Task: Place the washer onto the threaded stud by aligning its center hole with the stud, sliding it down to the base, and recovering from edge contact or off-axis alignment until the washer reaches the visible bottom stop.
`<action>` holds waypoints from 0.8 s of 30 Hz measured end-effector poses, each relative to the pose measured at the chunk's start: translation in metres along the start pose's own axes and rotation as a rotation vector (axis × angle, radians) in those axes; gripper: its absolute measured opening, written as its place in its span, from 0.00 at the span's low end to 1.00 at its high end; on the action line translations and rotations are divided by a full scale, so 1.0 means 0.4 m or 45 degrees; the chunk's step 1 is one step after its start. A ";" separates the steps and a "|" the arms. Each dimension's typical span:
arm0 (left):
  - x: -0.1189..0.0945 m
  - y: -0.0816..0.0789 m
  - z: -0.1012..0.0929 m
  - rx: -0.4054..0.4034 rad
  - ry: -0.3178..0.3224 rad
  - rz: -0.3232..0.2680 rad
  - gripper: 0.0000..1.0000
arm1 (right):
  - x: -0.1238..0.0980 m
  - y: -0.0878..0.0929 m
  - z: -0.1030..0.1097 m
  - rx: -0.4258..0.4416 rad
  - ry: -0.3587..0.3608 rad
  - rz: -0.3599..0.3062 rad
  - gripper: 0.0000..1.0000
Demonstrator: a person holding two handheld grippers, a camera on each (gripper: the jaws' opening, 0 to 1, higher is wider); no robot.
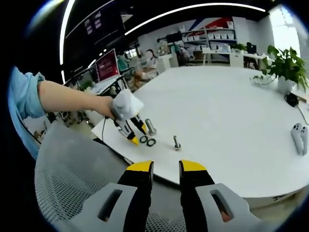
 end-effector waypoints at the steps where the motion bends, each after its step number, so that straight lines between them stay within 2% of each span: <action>1: -0.001 -0.002 -0.005 0.016 0.000 -0.010 0.29 | 0.000 0.000 0.000 0.002 0.000 -0.001 0.23; 4: -0.002 -0.004 -0.009 -0.010 -0.001 -0.029 0.29 | 0.001 -0.002 -0.002 0.005 0.011 -0.001 0.23; 9: -0.001 -0.007 -0.011 0.022 -0.001 -0.025 0.28 | 0.001 -0.001 -0.003 0.004 0.016 0.007 0.23; 18: 0.000 -0.016 -0.009 0.014 0.008 0.037 0.28 | 0.002 -0.002 -0.003 0.006 0.012 0.003 0.23; 22: 0.000 -0.014 0.003 0.024 0.001 0.038 0.21 | 0.002 -0.003 -0.003 0.007 0.013 -0.002 0.23; 24: 0.003 -0.015 0.002 0.009 0.005 0.037 0.21 | 0.001 -0.002 -0.003 0.009 0.012 -0.005 0.23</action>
Point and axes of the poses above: the point that each gripper's makers call its tool centre point, and the gripper's own axes: x roughly forward along the fingers, z roughly to its left, y roughly out of its underside, the point moved 6 cm from there along -x, roughly backward along the fingers, and after that the axes turned 5 degrees about z, right-handed, at the moved point
